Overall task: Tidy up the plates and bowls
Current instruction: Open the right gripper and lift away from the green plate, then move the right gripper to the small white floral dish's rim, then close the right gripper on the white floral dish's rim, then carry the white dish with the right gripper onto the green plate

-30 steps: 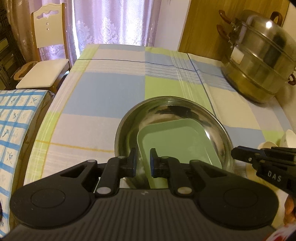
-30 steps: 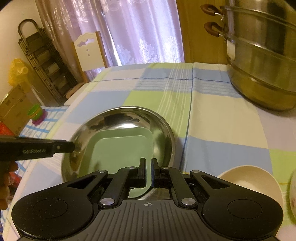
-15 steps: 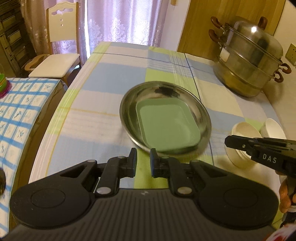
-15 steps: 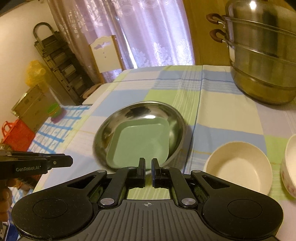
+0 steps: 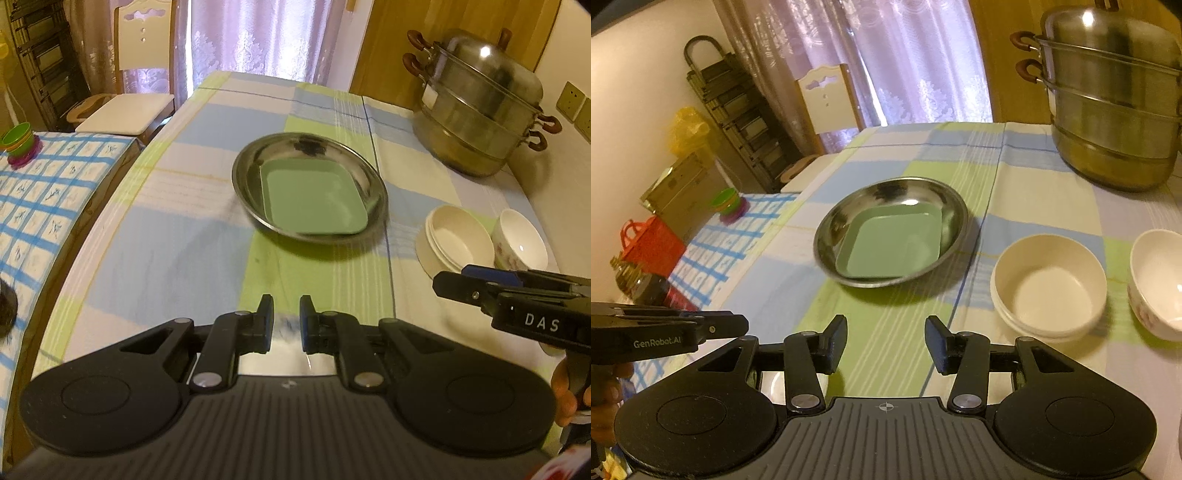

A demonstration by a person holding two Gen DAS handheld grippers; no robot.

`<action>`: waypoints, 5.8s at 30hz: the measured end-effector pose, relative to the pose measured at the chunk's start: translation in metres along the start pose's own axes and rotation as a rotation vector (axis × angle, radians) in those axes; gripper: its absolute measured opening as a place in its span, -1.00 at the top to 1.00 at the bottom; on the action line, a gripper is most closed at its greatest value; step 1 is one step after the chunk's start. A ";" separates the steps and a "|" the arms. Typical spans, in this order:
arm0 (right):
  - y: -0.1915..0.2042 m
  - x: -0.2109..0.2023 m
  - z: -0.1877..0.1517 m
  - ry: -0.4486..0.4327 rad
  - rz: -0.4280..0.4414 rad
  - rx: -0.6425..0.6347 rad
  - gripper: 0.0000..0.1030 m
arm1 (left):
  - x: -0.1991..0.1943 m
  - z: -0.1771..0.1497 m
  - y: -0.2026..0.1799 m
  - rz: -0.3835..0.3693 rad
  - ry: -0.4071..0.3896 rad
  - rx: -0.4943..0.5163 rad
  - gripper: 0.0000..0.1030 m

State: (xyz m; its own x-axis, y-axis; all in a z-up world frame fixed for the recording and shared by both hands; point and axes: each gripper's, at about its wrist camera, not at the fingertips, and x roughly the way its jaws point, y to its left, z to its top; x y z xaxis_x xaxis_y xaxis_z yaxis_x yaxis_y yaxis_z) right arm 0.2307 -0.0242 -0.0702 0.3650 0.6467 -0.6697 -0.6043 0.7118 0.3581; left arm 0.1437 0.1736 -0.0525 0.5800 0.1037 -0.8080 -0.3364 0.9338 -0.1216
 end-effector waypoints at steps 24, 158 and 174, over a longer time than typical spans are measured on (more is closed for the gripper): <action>0.007 -0.041 -0.048 0.057 0.051 -0.044 0.09 | -0.041 -0.070 -0.028 0.056 0.012 -0.042 0.76; -0.016 0.113 0.065 0.124 -0.079 0.120 0.85 | 0.131 0.097 0.011 -0.099 0.013 0.139 0.86; -0.032 0.150 0.082 0.159 -0.109 0.149 0.85 | 0.174 0.124 0.015 -0.100 0.052 0.135 0.86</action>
State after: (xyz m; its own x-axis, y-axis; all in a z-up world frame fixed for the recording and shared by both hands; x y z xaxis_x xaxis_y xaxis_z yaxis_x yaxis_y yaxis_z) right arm 0.3630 0.0729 -0.1289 0.2991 0.5208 -0.7996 -0.4516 0.8154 0.3622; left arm 0.3316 0.2482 -0.1231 0.5656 -0.0068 -0.8247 -0.1743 0.9764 -0.1276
